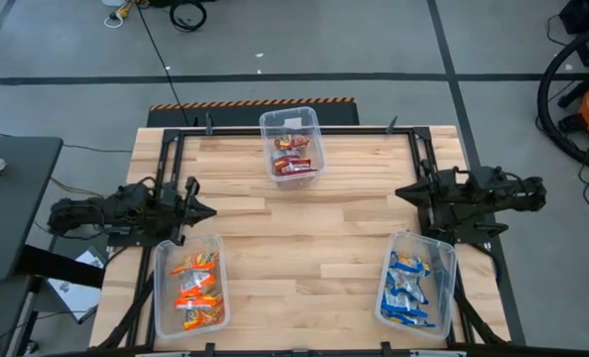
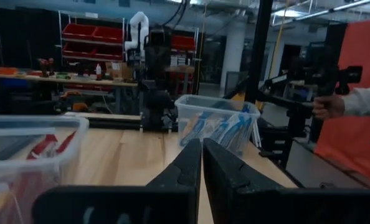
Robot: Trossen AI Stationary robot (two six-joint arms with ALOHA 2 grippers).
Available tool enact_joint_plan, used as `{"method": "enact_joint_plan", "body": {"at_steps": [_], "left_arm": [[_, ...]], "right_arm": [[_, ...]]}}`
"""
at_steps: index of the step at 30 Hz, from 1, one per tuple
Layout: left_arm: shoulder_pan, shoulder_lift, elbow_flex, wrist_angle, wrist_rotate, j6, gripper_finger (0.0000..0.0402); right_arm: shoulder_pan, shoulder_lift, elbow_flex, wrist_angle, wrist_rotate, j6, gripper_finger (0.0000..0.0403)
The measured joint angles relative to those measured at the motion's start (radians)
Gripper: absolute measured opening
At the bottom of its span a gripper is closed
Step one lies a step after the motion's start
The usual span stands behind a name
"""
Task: Sort Maruchan noodles
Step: Return to Home Position
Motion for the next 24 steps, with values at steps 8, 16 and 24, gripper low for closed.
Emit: {"method": "enact_joint_plan", "body": {"at_steps": [8, 16, 24], "left_arm": [[0.000, -0.003, -0.115, 0.117, 0.060, -0.014, 0.0023], [0.000, -0.001, -0.115, 0.145, 0.200, 0.120, 0.0023], [0.000, 0.000, -0.115, 0.117, 0.095, 0.125, 0.0023]], "right_arm": [[-0.008, -0.001, -0.054, 0.119, -0.067, 0.064, 0.0030], [-0.018, -0.001, -0.260, 0.449, -0.190, 0.092, 0.0030], [-0.076, 0.007, -0.369, 0.514, -0.215, 0.102, 0.0030]]}}
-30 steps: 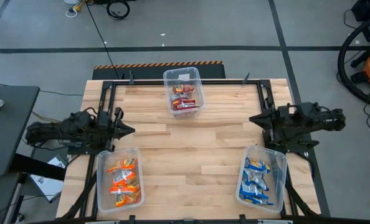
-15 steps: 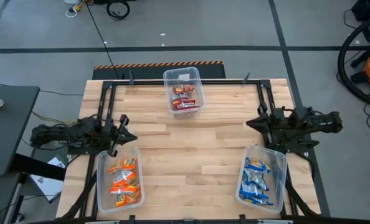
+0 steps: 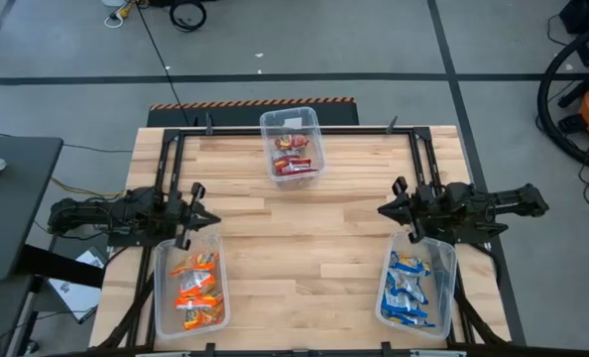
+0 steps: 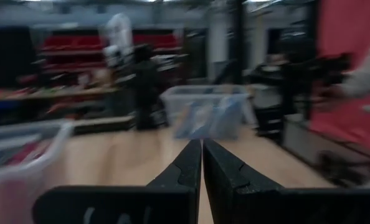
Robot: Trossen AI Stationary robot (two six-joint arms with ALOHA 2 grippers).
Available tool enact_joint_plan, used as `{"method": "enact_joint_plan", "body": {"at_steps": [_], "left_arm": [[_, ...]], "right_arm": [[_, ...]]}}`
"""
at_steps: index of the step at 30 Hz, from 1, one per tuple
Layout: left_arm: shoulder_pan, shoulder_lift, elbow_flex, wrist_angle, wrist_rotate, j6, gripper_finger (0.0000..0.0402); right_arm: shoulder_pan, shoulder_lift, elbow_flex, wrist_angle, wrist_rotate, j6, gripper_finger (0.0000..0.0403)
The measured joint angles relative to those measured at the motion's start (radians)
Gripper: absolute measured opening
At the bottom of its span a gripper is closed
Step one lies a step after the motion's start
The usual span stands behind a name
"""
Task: Sort Maruchan noodles
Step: Return to Home Position
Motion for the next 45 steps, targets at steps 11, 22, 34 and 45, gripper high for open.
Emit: {"method": "enact_joint_plan", "body": {"at_steps": [11, 22, 34, 45], "left_arm": [[0.000, 0.001, 0.000, -0.102, -0.156, -0.069, 0.0023], [0.000, 0.007, 0.000, -0.082, -0.155, -0.064, 0.0023], [0.000, 0.007, -0.001, -0.079, -0.155, -0.064, 0.0023], [0.000, 0.007, -0.001, -0.078, -0.156, -0.063, 0.0023]], "right_arm": [[-0.023, 0.003, 0.000, -0.080, 0.174, -0.127, 0.0030], [-0.023, 0.003, 0.000, -0.087, 0.174, -0.128, 0.0030], [-0.023, 0.003, 0.000, -0.087, 0.174, -0.128, 0.0030], [-0.023, 0.003, 0.000, -0.087, 0.174, -0.128, 0.0030]]}}
